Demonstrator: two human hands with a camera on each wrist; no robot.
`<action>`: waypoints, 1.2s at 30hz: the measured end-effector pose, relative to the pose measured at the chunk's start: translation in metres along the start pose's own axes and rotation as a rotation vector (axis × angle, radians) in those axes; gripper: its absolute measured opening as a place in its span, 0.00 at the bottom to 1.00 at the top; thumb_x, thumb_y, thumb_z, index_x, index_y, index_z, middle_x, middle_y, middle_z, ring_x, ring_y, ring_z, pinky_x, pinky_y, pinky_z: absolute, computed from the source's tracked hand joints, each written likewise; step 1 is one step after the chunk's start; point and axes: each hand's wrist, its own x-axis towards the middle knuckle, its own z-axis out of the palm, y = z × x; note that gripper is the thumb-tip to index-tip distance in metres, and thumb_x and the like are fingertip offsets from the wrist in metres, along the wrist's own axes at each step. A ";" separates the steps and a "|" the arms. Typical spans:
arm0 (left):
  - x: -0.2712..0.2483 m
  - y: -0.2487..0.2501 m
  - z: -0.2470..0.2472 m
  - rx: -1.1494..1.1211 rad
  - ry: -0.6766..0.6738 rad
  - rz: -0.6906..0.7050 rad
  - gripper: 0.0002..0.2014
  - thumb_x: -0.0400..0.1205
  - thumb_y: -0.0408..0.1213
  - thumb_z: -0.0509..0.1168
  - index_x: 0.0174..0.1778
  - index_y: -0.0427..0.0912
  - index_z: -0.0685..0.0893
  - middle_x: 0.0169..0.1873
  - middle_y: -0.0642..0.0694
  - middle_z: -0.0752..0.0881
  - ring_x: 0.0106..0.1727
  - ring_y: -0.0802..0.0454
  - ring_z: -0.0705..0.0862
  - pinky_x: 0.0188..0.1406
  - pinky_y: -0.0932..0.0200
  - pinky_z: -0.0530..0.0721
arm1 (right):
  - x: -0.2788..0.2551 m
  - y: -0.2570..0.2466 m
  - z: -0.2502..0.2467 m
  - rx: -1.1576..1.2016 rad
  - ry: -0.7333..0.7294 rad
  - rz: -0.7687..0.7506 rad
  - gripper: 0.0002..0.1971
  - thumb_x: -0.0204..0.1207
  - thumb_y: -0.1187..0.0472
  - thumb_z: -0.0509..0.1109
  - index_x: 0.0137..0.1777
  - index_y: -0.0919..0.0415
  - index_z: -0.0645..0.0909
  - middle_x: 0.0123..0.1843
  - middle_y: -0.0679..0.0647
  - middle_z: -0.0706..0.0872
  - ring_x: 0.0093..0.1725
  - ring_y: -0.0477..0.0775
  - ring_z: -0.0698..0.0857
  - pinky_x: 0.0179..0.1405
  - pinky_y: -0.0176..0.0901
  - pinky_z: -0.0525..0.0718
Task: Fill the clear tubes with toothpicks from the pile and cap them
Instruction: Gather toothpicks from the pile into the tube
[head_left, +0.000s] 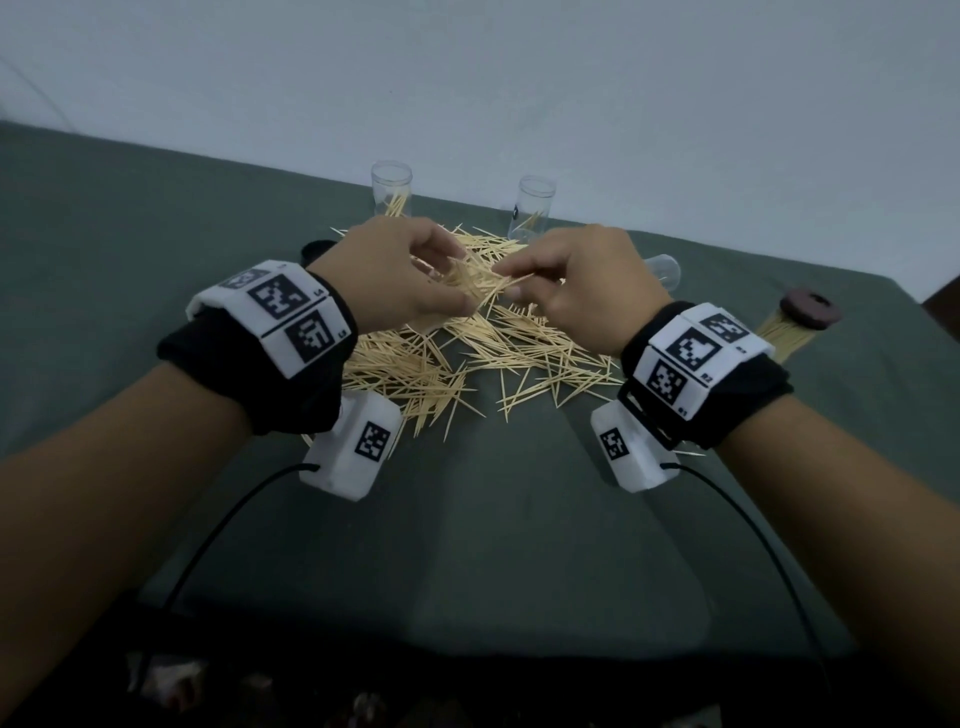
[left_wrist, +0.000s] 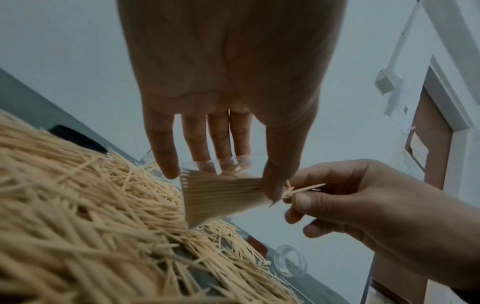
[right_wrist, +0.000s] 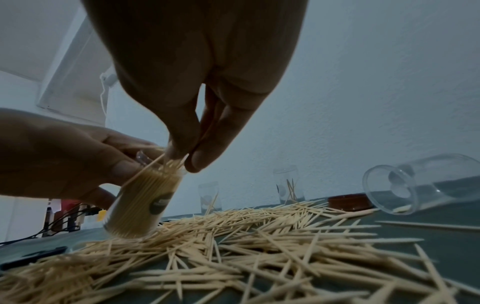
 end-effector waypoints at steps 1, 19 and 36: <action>0.000 0.001 0.000 0.005 -0.004 0.002 0.27 0.66 0.50 0.81 0.61 0.53 0.84 0.49 0.59 0.86 0.51 0.61 0.86 0.51 0.54 0.89 | 0.000 0.000 0.000 -0.016 0.001 -0.019 0.09 0.76 0.60 0.75 0.54 0.49 0.90 0.40 0.37 0.85 0.39 0.33 0.82 0.46 0.26 0.77; 0.002 -0.005 -0.004 0.003 0.033 -0.006 0.28 0.66 0.50 0.81 0.61 0.52 0.84 0.50 0.57 0.86 0.51 0.58 0.87 0.57 0.50 0.87 | -0.002 0.003 -0.003 0.016 0.127 0.010 0.06 0.80 0.59 0.70 0.51 0.53 0.89 0.42 0.43 0.84 0.44 0.45 0.85 0.48 0.35 0.81; -0.003 0.007 0.005 -0.002 -0.025 0.056 0.26 0.67 0.48 0.81 0.60 0.51 0.84 0.47 0.59 0.87 0.51 0.60 0.87 0.52 0.57 0.88 | -0.003 -0.001 0.003 0.110 0.114 -0.029 0.09 0.73 0.59 0.78 0.53 0.53 0.91 0.44 0.44 0.90 0.42 0.36 0.85 0.47 0.24 0.80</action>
